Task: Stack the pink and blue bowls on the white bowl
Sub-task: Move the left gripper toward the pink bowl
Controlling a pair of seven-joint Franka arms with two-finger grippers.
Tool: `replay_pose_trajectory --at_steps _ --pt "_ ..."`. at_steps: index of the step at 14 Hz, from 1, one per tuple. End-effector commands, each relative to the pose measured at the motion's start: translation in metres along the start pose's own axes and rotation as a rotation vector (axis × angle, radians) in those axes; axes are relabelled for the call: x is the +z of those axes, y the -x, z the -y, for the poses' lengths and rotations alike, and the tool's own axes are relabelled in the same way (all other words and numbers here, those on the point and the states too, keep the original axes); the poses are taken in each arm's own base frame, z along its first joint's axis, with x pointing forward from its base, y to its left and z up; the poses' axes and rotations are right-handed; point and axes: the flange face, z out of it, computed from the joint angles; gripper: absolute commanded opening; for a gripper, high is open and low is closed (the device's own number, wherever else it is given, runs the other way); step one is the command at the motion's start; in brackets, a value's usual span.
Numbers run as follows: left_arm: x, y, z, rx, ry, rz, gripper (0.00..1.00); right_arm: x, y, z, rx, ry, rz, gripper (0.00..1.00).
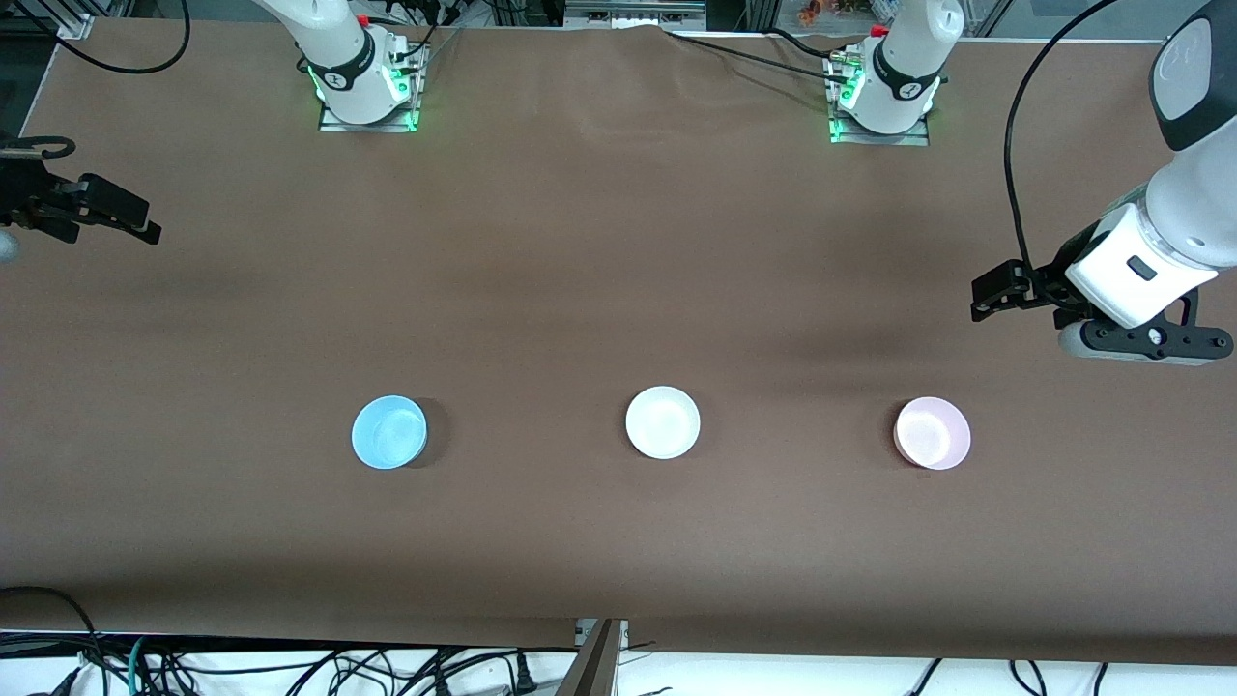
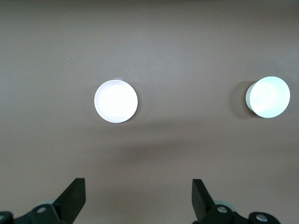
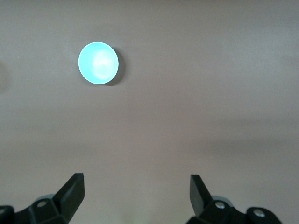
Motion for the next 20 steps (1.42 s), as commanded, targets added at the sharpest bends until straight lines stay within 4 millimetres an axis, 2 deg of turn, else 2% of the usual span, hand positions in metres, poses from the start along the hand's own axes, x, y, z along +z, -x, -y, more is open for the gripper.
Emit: replay_pose_trajectory --at_steps 1,12,14,16,20 --pt "-0.004 -0.002 -0.001 0.011 0.009 0.006 1.0 -0.003 0.003 -0.001 -0.004 -0.01 -0.01 1.0" --pt "0.002 -0.004 -0.003 0.02 0.005 0.012 1.0 -0.002 0.002 -0.002 -0.003 -0.008 -0.012 1.0" --pt "0.008 -0.008 -0.001 0.016 -0.026 0.011 1.0 -0.003 0.002 -0.001 -0.003 -0.008 -0.013 1.0" --pt "0.011 -0.01 -0.008 0.037 -0.09 -0.002 1.0 -0.002 0.002 -0.001 -0.003 -0.008 -0.012 1.0" --pt "0.024 -0.015 -0.012 0.043 -0.09 0.018 1.0 -0.003 0.001 -0.001 -0.004 -0.009 -0.018 1.0"
